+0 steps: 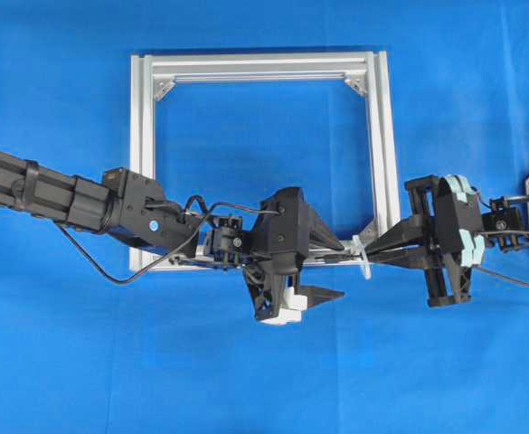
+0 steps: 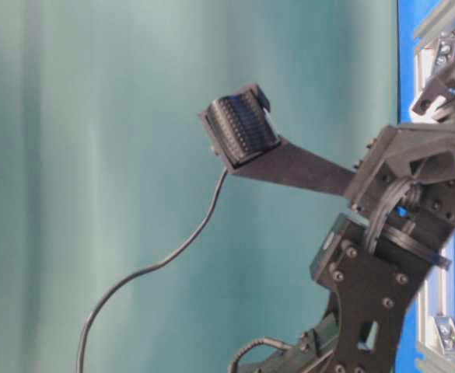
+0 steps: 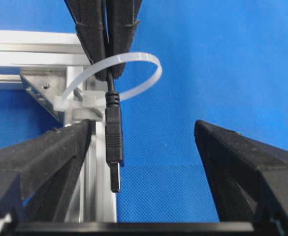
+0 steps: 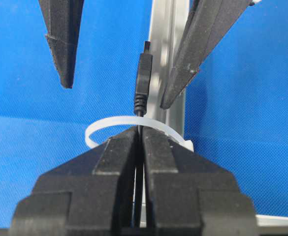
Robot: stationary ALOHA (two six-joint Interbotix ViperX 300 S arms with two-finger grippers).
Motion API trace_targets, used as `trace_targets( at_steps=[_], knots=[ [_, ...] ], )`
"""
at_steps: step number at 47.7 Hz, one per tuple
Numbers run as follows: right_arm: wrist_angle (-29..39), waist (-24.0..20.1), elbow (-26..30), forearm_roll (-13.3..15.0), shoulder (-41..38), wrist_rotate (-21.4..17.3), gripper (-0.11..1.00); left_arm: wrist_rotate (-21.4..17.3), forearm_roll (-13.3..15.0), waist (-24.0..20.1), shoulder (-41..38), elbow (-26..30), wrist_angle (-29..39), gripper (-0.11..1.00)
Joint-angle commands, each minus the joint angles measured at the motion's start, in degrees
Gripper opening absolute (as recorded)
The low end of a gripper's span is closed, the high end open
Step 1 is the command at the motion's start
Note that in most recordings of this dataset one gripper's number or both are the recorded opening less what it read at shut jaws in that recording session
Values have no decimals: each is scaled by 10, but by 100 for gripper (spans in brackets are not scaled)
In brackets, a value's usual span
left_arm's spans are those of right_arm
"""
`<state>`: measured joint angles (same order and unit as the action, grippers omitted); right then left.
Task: Insert the wire through the string loop located on the right side.
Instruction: 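Open the left gripper around the USB plug beyond the loop, then close the left gripper on the plug and open the right gripper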
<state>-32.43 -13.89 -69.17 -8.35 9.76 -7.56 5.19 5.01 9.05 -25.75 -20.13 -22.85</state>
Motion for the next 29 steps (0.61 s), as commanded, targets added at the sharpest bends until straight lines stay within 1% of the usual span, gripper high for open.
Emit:
trace_targets(
  at_steps=[1,23,27,29],
  knots=[
    [-4,1,10,2,4,1,-4,-1,-1,-2,11,12,-4,80],
    [-4,0,10,2,4,1,-4,-1,-1,-2,11,13,-4,80],
    [-4,1,10,2,4,1,-4,-1,-1,-3,12,13,-4,76],
    [-4,1,10,2,4,1,-4,-1,0,-3,11,14,-4,72]
  ],
)
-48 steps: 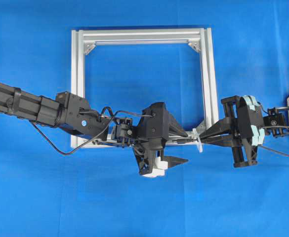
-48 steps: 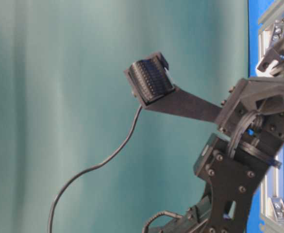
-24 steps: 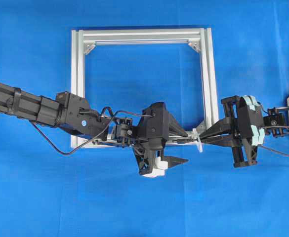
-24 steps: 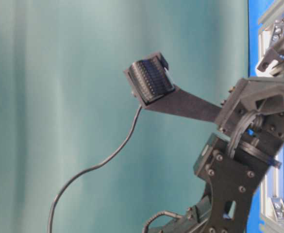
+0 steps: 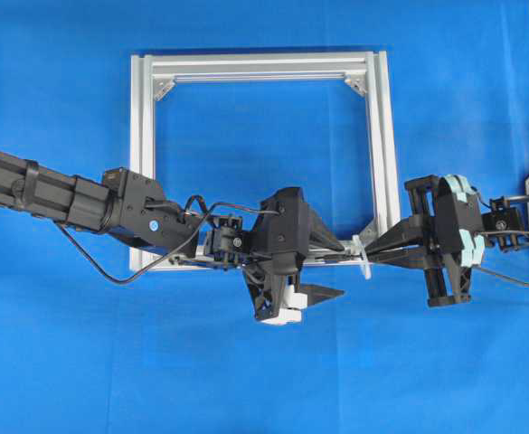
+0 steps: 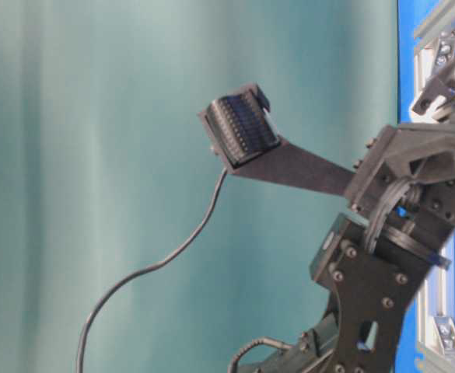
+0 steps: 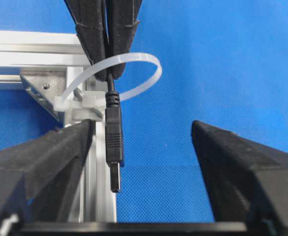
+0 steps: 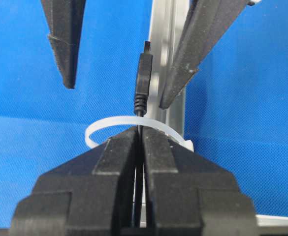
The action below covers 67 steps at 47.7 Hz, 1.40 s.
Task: Insert the wire through the string loop located on the right side.
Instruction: 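Close the left gripper on the plug and open the right gripper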
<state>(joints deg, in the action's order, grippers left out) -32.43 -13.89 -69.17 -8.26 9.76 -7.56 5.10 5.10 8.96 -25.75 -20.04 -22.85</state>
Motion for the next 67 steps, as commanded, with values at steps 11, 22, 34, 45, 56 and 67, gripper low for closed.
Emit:
trace_targets(
  at_steps=[11,22,34,45,56,67],
  knots=[
    [-3,0,10,1,4,1,-4,-1,-1,-6,11,17,-4,9],
    [10,1,11,18,4,1,-4,-4,-2,-6,11,14,0,7],
    [36,1,13,23,4,1,-4,-4,-1,-5,12,14,0,7],
    [43,2,13,20,4,-1,8,-4,-2,-5,11,16,0,7],
    [70,10,6,18,11,-1,72,-4,-1,-5,11,14,0,7],
    [76,10,8,19,14,-1,89,-4,-1,-5,11,15,0,7]
  ],
)
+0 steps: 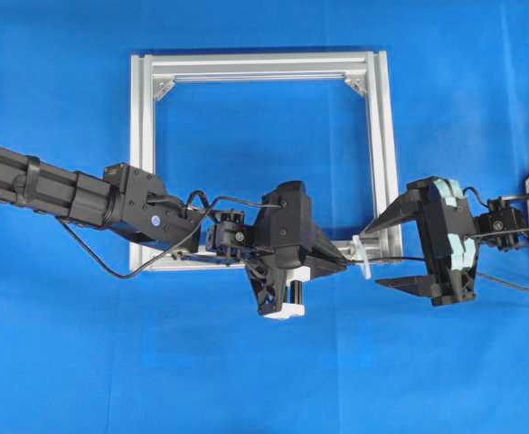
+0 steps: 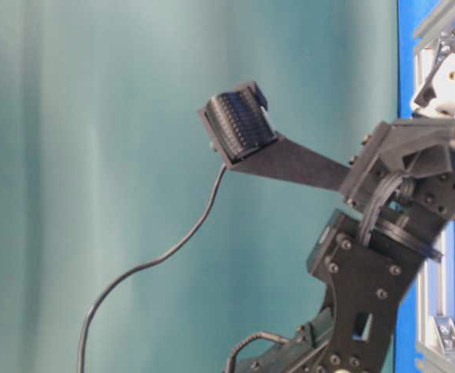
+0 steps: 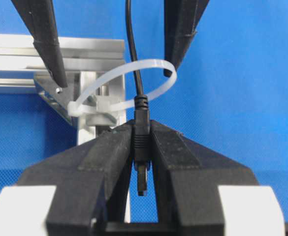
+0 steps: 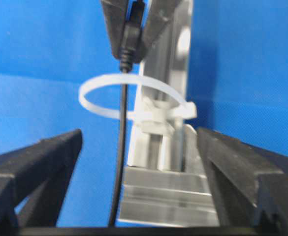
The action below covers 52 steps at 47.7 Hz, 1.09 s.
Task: Insert the wire through the string loop located on the right side.
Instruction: 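Close the left gripper on the plug and open the right gripper, then pull the cable leftward through the loop with the left gripper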
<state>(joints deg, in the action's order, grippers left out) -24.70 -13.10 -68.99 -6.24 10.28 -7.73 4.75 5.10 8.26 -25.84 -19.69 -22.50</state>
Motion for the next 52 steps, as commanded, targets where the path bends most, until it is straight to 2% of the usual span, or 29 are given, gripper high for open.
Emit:
trace_targets(
  at_steps=[1,7,14,29,40,52],
  knots=[
    [-2,2,5,-1,9,1,90,-1,-2,2,13,11,-4,7],
    [-3,2,7,0,9,1,90,-3,-2,3,18,6,-3,7],
    [-3,2,7,1,9,1,90,-4,-2,4,43,-29,-4,7],
    [-3,2,10,3,9,1,90,-4,-2,17,134,-161,-27,7],
    [-2,2,11,3,9,2,90,4,-1,31,195,-278,-76,7],
    [-1,2,11,3,9,2,90,4,-2,46,247,-381,-114,7]
  ],
)
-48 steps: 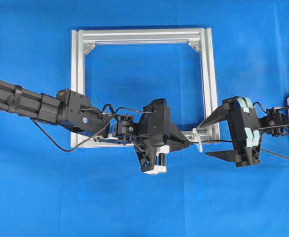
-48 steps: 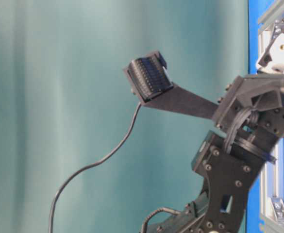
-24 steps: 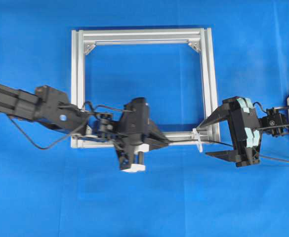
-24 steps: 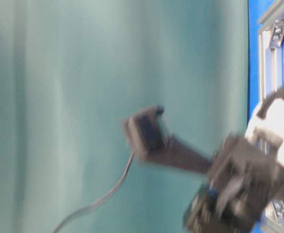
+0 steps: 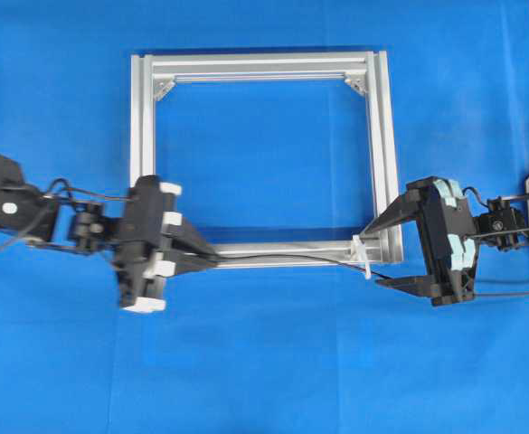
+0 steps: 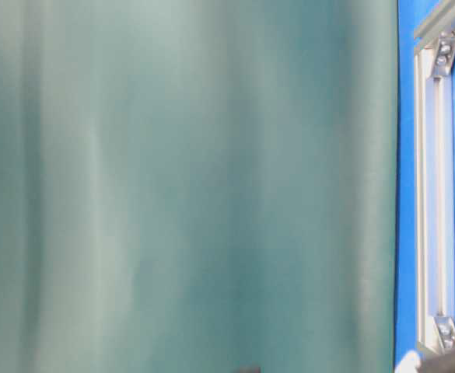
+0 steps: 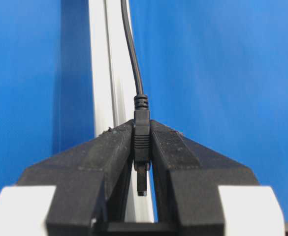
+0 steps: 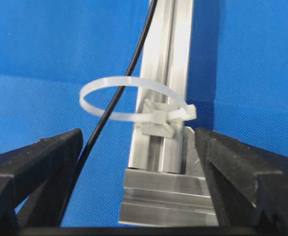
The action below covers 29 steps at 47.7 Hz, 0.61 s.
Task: Insert the wire through the string loop located on the right side.
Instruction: 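Pull the cable leftward through the loop with the left gripper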
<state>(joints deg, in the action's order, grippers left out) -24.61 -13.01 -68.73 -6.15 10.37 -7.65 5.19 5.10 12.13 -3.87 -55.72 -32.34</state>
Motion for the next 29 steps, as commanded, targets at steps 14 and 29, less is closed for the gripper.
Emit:
trace_targets(
  at_steps=[14,29],
  knots=[
    [-2,1,11,2,8,1,90,-1,-2,46,91,-126,-68,7],
    [1,0,16,2,8,1,90,-7,-1,54,108,-148,-51,7]
  ],
)
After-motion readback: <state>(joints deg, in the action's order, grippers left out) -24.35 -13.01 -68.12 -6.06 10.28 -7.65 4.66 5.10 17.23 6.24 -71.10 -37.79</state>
